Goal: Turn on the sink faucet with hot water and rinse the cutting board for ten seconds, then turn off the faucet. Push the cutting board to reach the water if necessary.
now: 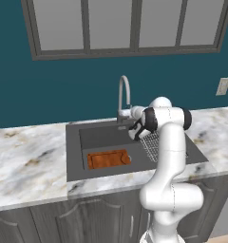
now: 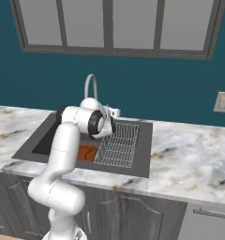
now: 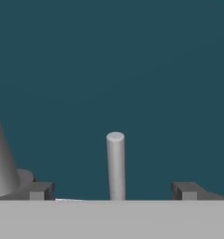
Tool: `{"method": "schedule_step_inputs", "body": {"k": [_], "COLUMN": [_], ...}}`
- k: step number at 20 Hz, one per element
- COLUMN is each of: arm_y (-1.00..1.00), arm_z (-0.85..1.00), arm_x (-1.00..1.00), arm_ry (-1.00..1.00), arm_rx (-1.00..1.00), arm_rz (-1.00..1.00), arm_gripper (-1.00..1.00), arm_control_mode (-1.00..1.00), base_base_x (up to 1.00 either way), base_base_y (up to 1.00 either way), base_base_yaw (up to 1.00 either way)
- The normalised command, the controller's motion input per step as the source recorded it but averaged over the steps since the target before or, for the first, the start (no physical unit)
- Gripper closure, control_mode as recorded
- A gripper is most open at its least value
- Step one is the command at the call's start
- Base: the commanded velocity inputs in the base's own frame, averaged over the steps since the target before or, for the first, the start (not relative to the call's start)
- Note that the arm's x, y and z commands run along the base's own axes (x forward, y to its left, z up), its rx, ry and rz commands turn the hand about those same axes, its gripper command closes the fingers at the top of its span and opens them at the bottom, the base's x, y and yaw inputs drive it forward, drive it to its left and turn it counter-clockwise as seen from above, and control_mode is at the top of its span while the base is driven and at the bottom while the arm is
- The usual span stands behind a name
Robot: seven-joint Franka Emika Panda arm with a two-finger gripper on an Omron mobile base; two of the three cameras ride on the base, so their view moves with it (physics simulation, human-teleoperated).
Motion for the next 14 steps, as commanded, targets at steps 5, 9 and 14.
{"method": "schedule_step_inputs", "body": {"k": [5, 9, 14], "arm_y": [0.00, 0.00, 0.00], "arm_z": [0.07, 0.00, 0.00], "arm_x": [0.15, 0.15, 0.02], "arm_ry": [0.00, 0.00, 0.00], "arm_rx": [0.01, 0.00, 0.00], "arm_rz": [0.00, 0.00, 0.00], "arm_gripper": [-1.00, -1.00, -1.00], "arm_control_mode": [-1.00, -1.00, -1.00], "base_base_x": [0.00, 0.00, 0.00], "base_base_y": [0.00, 0.00, 0.00], "base_base_yaw": [0.00, 0.00, 0.00]}}
